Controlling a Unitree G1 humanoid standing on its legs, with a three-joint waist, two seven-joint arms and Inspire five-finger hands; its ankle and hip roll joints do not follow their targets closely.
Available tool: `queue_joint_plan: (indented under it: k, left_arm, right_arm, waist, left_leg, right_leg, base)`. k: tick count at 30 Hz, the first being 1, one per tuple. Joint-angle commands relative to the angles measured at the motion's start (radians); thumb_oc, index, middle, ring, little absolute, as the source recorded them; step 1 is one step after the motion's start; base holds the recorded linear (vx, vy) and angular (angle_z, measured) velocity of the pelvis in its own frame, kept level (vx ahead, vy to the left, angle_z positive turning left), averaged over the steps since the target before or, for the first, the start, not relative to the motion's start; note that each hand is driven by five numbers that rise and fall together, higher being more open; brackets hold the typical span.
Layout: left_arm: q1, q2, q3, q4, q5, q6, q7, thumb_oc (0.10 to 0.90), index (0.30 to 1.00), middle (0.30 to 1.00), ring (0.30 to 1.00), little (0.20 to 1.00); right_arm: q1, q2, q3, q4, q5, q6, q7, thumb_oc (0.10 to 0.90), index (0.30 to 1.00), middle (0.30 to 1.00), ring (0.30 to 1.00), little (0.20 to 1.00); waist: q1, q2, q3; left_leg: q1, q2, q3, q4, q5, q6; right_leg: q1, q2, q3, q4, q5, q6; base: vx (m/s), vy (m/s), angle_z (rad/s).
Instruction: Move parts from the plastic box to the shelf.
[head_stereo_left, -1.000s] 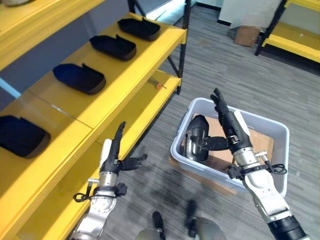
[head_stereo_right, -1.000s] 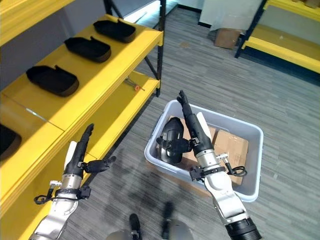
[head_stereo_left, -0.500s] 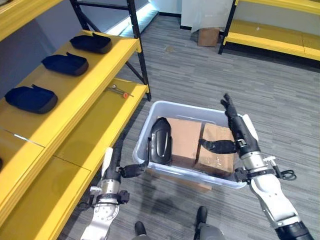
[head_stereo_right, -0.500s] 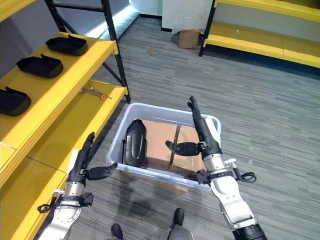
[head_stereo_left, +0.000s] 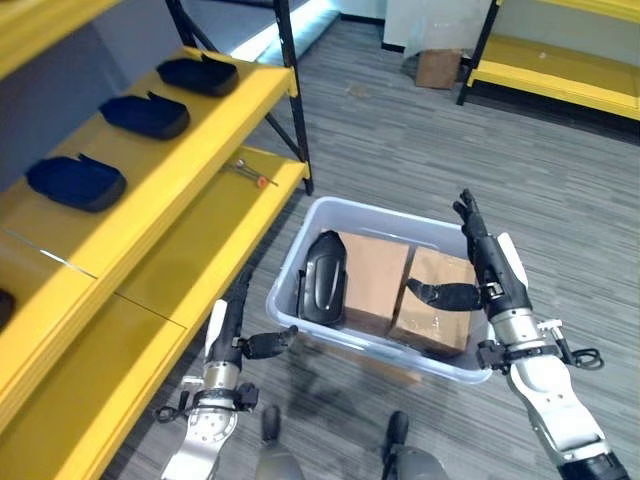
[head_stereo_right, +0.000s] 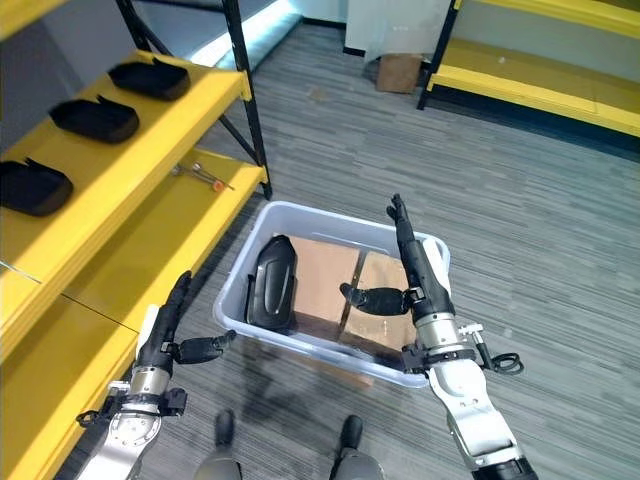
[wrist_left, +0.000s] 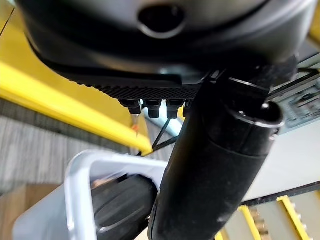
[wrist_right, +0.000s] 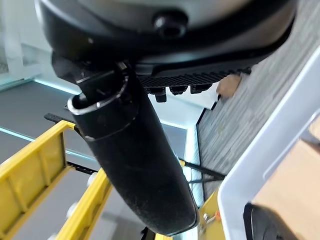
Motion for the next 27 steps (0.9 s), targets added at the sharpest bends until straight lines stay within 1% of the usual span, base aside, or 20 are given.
queue_joint_plan:
  k: [1, 2, 3, 4, 6, 9, 12, 13, 14, 15, 16, 17, 18, 19, 20, 22, 24, 25, 26, 27]
  left_arm:
    - [-0.037, 0.077, 0.086, -0.134, -0.004, -0.097, 0.032, 0.9, 1.0, 1.0, 1.0, 1.0]
    - [-0.039, 0.086, 0.087, -0.133, 0.002, -0.098, 0.034, 0.9, 1.0, 1.0, 1.0, 1.0]
    - [-0.058, 0.115, 0.087, -0.139, 0.012, -0.101, 0.036, 0.9, 1.0, 1.0, 1.0, 1.0]
    - [-0.067, 0.125, 0.089, -0.141, 0.015, -0.101, 0.041, 0.9, 1.0, 1.0, 1.0, 1.0]
    - [-0.086, 0.143, 0.1, -0.15, 0.021, -0.105, 0.053, 0.9, 1.0, 1.0, 1.0, 1.0]
    - [-0.097, 0.168, 0.105, -0.161, 0.03, -0.11, 0.059, 0.9, 1.0, 1.0, 1.0, 1.0]
    - [-0.106, 0.192, 0.101, -0.174, 0.027, -0.114, 0.059, 0.9, 1.0, 1.0, 1.0, 1.0]
    - [-0.109, 0.189, 0.102, -0.173, 0.027, -0.114, 0.059, 0.9, 1.0, 1.0, 1.0, 1.0]
    - [-0.136, 0.199, 0.085, -0.17, 0.019, -0.116, 0.057, 0.9, 1.0, 1.0, 1.0, 1.0]
    - [-0.15, 0.2, 0.077, -0.165, 0.014, -0.118, 0.059, 0.9, 1.0, 1.0, 1.0, 1.0]
    - [-0.174, 0.205, 0.059, -0.161, 0.005, -0.117, 0.058, 0.9, 1.0, 1.0, 1.0, 1.0]
    - [-0.178, 0.201, 0.059, -0.158, 0.005, -0.118, 0.059, 0.9, 1.0, 1.0, 1.0, 1.0]
    - [-0.187, 0.205, 0.046, -0.159, 0.004, -0.117, 0.057, 0.9, 1.0, 1.0, 1.0, 1.0]
    - [-0.19, 0.209, 0.041, -0.157, 0.006, -0.116, 0.056, 0.9, 1.0, 1.0, 1.0, 1.0]
    - [-0.198, 0.217, 0.037, -0.158, 0.007, -0.115, 0.054, 0.9, 1.0, 1.0, 1.0, 1.0]
    - [-0.193, 0.221, 0.038, -0.156, 0.005, -0.116, 0.056, 0.9, 1.0, 1.0, 1.0, 1.0]
    - [-0.192, 0.221, 0.039, -0.151, 0.002, -0.118, 0.059, 0.9, 1.0, 1.0, 1.0, 1.0]
    - [-0.192, 0.219, 0.041, -0.151, 0.002, -0.118, 0.059, 0.9, 1.0, 1.0, 1.0, 1.0]
    - [-0.189, 0.226, 0.038, -0.149, -0.001, -0.114, 0.064, 0.9, 1.0, 1.0, 1.0, 1.0]
    - [-0.189, 0.227, 0.036, -0.146, -0.001, -0.114, 0.067, 0.9, 1.0, 1.0, 1.0, 1.0]
  right_arm:
    - [-0.109, -0.007, -0.018, -0.086, -0.079, -0.107, -0.016, 0.9, 1.0, 1.0, 1.0, 1.0]
    - [-0.121, -0.002, -0.011, -0.074, -0.091, -0.101, -0.02, 0.9, 1.0, 1.0, 1.0, 1.0]
    - [-0.169, 0.003, 0.013, -0.048, -0.118, -0.092, -0.029, 0.9, 1.0, 1.0, 1.0, 1.0]
    - [-0.187, 0.001, 0.021, -0.041, -0.133, -0.089, -0.033, 0.9, 1.0, 1.0, 1.0, 1.0]
    - [-0.231, -0.018, 0.037, -0.022, -0.188, -0.078, -0.039, 0.9, 1.0, 1.0, 1.0, 1.0]
    - [-0.29, -0.085, 0.052, 0.004, -0.269, -0.069, -0.045, 0.9, 1.0, 1.0, 1.0, 1.0]
    - [-0.368, -0.19, 0.087, 0.052, -0.348, -0.053, -0.048, 0.9, 1.0, 1.0, 1.0, 1.0]
    - [-0.376, -0.191, 0.091, 0.057, -0.349, -0.054, -0.051, 0.9, 1.0, 1.0, 1.0, 1.0]
    - [-0.436, -0.265, 0.128, 0.096, -0.401, -0.041, -0.053, 0.9, 1.0, 1.0, 1.0, 1.0]
    - [-0.462, -0.303, 0.151, 0.122, -0.429, -0.033, -0.052, 0.9, 1.0, 1.0, 1.0, 1.0]
    - [-0.51, -0.386, 0.196, 0.136, -0.505, -0.018, -0.035, 0.9, 1.0, 1.0, 1.0, 1.0]
    - [-0.517, -0.388, 0.2, 0.14, -0.506, -0.018, -0.036, 0.9, 1.0, 1.0, 1.0, 1.0]
    - [-0.555, -0.447, 0.243, 0.144, -0.565, -0.015, -0.026, 0.9, 1.0, 1.0, 1.0, 1.0]
    - [-0.59, -0.489, 0.274, 0.161, -0.599, -0.014, -0.019, 0.9, 1.0, 1.0, 1.0, 1.0]
    - [-0.654, -0.531, 0.333, 0.187, -0.63, -0.012, -0.007, 0.9, 1.0, 1.0, 1.0, 1.0]
    - [-0.732, -0.577, 0.403, 0.222, -0.672, -0.006, -0.009, 0.9, 1.0, 1.0, 1.0, 1.0]
    - [-0.839, -0.617, 0.505, 0.262, -0.723, -0.002, -0.01, 0.9, 1.0, 1.0, 1.0, 1.0]
    - [-0.848, -0.616, 0.514, 0.266, -0.722, -0.002, -0.011, 0.9, 1.0, 1.0, 1.0, 1.0]
    - [-0.91, -0.646, 0.567, 0.281, -0.759, -0.001, -0.009, 0.9, 1.0, 1.0, 1.0, 1.0]
    - [-0.97, -0.654, 0.625, 0.297, -0.782, 0.001, -0.006, 0.9, 1.0, 1.0, 1.0, 1.0]
  waist:
    - [0.025, -0.028, -0.053]
    - [0.03, -0.035, -0.049]
    - [0.037, -0.056, -0.034]
    - [0.038, -0.064, -0.026]
    - [0.047, -0.088, -0.013]
    - [0.053, -0.114, 0.004]
    - [0.064, -0.136, 0.036]
    - [0.063, -0.135, 0.037]
    - [0.067, -0.137, 0.066]
    - [0.066, -0.136, 0.078]
    - [0.069, -0.137, 0.1]
    - [0.066, -0.133, 0.102]
    - [0.071, -0.128, 0.115]
    - [0.073, -0.125, 0.124]
    - [0.079, -0.114, 0.136]
    - [0.088, -0.105, 0.15]
    - [0.092, -0.096, 0.164]
    - [0.09, -0.095, 0.164]
    - [0.102, -0.097, 0.176]
    - [0.106, -0.094, 0.185]
  left_leg:
    - [0.01, -0.03, 0.015, 0.043, 0.004, -0.027]
    - [0.016, -0.046, 0.025, 0.052, -0.017, -0.013]
    - [0.024, -0.077, 0.063, 0.07, -0.051, 0.008]
    - [0.021, -0.084, 0.074, 0.078, -0.058, 0.013]
    - [0.009, -0.102, 0.111, 0.102, -0.08, 0.023]
    - [-0.011, -0.112, 0.127, 0.127, -0.098, 0.029]
    - [-0.04, -0.109, 0.13, 0.144, -0.101, 0.027]
    - [-0.043, -0.108, 0.13, 0.148, -0.102, 0.027]
    - [-0.071, -0.098, 0.126, 0.163, -0.095, 0.018]
    - [-0.082, -0.091, 0.123, 0.167, -0.091, 0.013]
    - [-0.099, -0.077, 0.118, 0.166, -0.077, 0.003]
    - [-0.101, -0.076, 0.115, 0.166, -0.076, 0.002]
    - [-0.106, -0.066, 0.107, 0.163, -0.069, -0.007]
    - [-0.116, -0.062, 0.103, 0.157, -0.053, -0.011]
    - [-0.126, -0.053, 0.098, 0.145, -0.035, -0.021]
    - [-0.135, -0.042, 0.091, 0.125, -0.013, -0.031]
    - [-0.141, -0.031, 0.089, 0.104, 0.007, -0.04]
    - [-0.141, -0.031, 0.089, 0.103, 0.008, -0.04]
    - [-0.147, -0.022, 0.088, 0.09, 0.019, -0.043]
    - [-0.151, -0.016, 0.088, 0.08, 0.026, -0.046]
  right_leg:
    - [0.094, -0.054, 0.029, -0.058, 0.012, 0.059]
    - [0.091, -0.069, 0.041, -0.052, 0.019, 0.064]
    - [0.067, -0.095, 0.078, -0.046, 0.045, 0.078]
    - [0.054, -0.102, 0.086, -0.046, 0.054, 0.084]
    - [0.019, -0.119, 0.108, -0.051, 0.075, 0.097]
    - [-0.016, -0.126, 0.116, -0.05, 0.089, 0.106]
    - [-0.055, -0.13, 0.118, -0.032, 0.095, 0.106]
    - [-0.058, -0.13, 0.119, -0.03, 0.095, 0.106]
    - [-0.079, -0.131, 0.104, -0.01, 0.091, 0.103]
    - [-0.088, -0.129, 0.098, -0.002, 0.089, 0.101]
    - [-0.1, -0.126, 0.083, 0.012, 0.085, 0.097]
    - [-0.102, -0.125, 0.081, 0.015, 0.084, 0.096]
    - [-0.106, -0.121, 0.073, 0.025, 0.074, 0.095]
    - [-0.116, -0.123, 0.065, 0.031, 0.075, 0.092]
    - [-0.128, -0.121, 0.053, 0.045, 0.065, 0.089]
    - [-0.141, -0.118, 0.039, 0.058, 0.056, 0.085]
    - [-0.162, -0.108, 0.036, 0.075, 0.045, 0.081]
    - [-0.163, -0.108, 0.036, 0.076, 0.044, 0.081]
    - [-0.18, -0.101, 0.032, 0.087, 0.04, 0.08]
    - [-0.197, -0.096, 0.032, 0.098, 0.036, 0.078]
  base:
    - [0.16, 0.313, -0.93]
    - [0.11, 0.354, -0.66]
    - [0.01, 0.323, -0.3]
    - [-0.04, 0.288, -0.29]
    - [-0.06, 0.146, -0.83]
    - [-0.03, 0.063, -0.39]
    - [-0.05, -0.004, -0.06]
    - [-0.08, -0.048, -0.02]
    - [-0.06, -0.067, -0.04]
    - [-0.07, -0.13, -0.04]
    - [-0.02, -0.1, 0.04]
    - [-0.01, -0.111, 0.12]
    - [-0.01, -0.08, 0.2]
    - [-0.01, -0.128, 0.2]
    - [-0.02, -0.108, 0.17]
    - [-0.01, -0.107, 0.11]
    - [-0.01, -0.09, 0.18]
    - [-0.01, -0.091, 0.1]
    - [-0.02, -0.101, 0.03]
    - [-0.03, -0.127, -0.04]
